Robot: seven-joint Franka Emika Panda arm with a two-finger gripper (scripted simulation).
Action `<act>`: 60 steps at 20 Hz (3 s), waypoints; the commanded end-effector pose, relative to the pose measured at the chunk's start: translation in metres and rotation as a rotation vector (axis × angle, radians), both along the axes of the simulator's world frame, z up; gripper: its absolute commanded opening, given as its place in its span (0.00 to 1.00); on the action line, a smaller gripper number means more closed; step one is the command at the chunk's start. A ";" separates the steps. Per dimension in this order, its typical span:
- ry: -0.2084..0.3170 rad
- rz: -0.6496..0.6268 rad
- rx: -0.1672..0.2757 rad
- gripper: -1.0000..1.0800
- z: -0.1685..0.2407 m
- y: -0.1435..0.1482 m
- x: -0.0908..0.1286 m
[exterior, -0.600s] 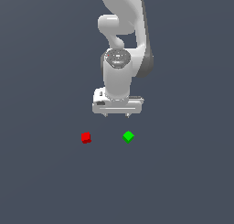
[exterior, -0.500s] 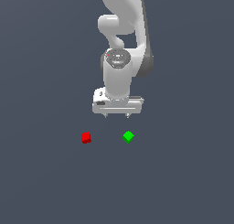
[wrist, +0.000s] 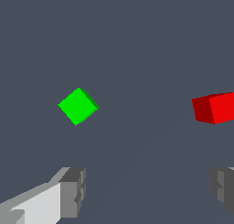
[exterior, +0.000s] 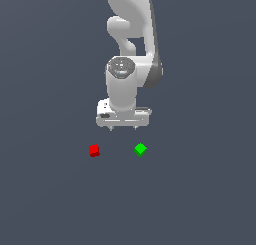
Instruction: Stack the red cube on top of the green cube.
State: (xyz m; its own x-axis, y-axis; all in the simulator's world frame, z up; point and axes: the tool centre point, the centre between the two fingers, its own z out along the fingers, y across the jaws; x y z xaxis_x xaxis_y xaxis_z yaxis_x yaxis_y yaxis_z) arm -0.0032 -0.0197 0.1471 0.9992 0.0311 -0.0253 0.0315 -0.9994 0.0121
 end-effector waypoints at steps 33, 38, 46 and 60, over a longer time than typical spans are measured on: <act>-0.023 0.228 0.016 0.96 -0.078 -0.142 0.046; -0.023 0.228 0.016 0.96 -0.091 -0.142 0.045; -0.023 0.229 0.016 0.96 -0.126 -0.141 0.045; -0.023 0.229 0.016 0.00 -0.127 -0.141 0.046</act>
State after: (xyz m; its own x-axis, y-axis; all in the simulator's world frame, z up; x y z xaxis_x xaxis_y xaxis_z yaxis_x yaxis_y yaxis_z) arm 0.0429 -0.1609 0.0198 0.9662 0.2578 -0.0005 0.2578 -0.9662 -0.0002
